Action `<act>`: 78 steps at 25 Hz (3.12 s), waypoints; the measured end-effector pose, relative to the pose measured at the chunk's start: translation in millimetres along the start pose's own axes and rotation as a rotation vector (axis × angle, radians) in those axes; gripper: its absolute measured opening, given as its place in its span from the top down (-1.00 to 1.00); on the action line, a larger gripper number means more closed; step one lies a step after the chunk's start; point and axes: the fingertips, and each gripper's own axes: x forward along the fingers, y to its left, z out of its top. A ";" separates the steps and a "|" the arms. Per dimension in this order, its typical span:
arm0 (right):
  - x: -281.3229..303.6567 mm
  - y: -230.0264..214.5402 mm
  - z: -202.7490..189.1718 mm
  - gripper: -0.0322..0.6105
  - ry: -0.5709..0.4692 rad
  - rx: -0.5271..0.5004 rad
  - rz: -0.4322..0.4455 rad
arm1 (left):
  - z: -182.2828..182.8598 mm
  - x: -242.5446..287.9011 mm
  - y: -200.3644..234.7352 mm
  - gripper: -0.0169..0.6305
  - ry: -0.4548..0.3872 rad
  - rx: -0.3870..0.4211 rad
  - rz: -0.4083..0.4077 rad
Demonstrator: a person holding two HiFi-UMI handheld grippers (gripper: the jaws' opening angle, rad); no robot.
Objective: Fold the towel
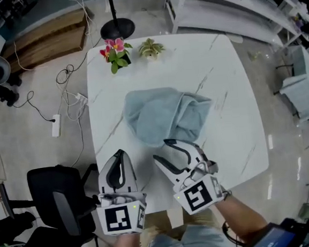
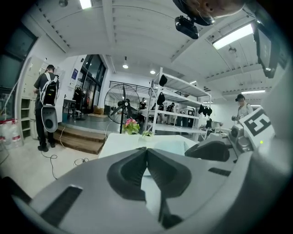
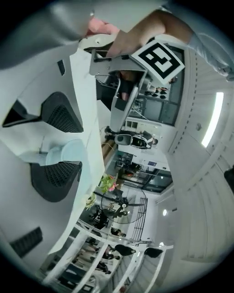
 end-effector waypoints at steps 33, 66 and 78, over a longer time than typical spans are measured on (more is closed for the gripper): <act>-57.2 -119.4 130.5 0.82 -0.114 -0.111 -0.055 | 64.4 41.0 -46.8 0.28 -0.077 0.137 -0.286; -165.1 -203.9 138.2 0.82 -0.196 0.012 -0.202 | 121.5 96.3 -68.8 0.90 0.011 0.372 -0.334; -195.5 -230.2 150.4 0.82 -0.287 0.073 -0.287 | 183.3 75.0 -100.2 0.90 -0.031 0.350 -0.322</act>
